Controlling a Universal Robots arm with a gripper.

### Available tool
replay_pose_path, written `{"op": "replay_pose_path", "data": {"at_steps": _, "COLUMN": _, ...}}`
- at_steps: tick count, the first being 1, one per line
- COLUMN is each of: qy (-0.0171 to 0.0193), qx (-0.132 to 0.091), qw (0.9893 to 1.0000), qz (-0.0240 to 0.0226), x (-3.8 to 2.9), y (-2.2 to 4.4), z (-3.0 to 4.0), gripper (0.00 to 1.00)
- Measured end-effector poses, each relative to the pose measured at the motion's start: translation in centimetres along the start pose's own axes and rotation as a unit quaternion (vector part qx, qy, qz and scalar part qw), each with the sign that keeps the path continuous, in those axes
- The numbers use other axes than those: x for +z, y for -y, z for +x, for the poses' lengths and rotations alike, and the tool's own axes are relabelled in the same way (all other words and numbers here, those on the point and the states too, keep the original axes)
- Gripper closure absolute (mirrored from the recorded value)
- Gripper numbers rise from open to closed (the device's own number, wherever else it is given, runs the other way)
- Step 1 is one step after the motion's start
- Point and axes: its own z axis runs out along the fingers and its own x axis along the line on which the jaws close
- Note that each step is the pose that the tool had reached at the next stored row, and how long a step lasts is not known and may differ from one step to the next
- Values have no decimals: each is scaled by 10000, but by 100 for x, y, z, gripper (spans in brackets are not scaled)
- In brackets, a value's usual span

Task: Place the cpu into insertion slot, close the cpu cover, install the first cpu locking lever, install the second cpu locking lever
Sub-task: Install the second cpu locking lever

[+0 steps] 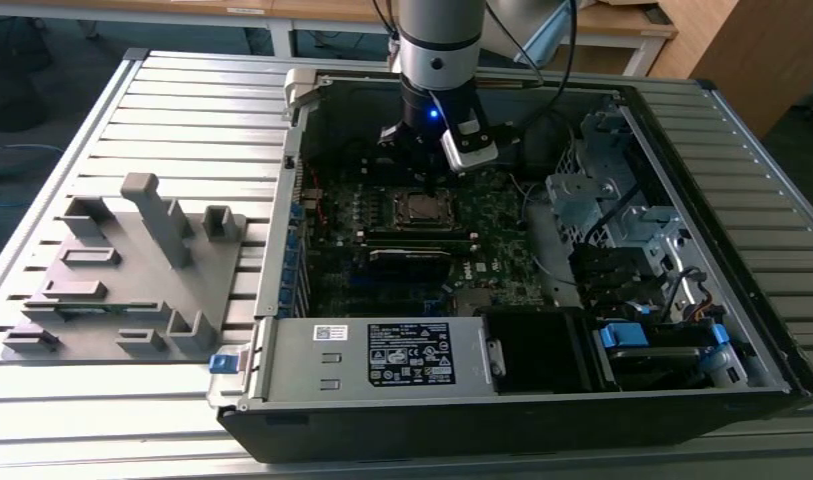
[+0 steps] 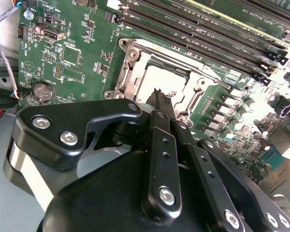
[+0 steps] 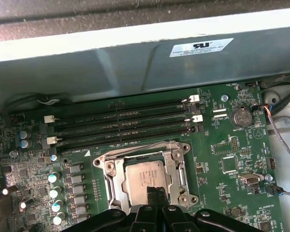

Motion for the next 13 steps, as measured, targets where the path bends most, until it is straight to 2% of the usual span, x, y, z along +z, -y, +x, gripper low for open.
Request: {"op": "replay_pose_path", "data": {"at_steps": 13, "qy": 0, "qx": 0, "qw": 10000, "qz": 1, "x": -43, "y": -2, "z": -3, "gripper": 90}}
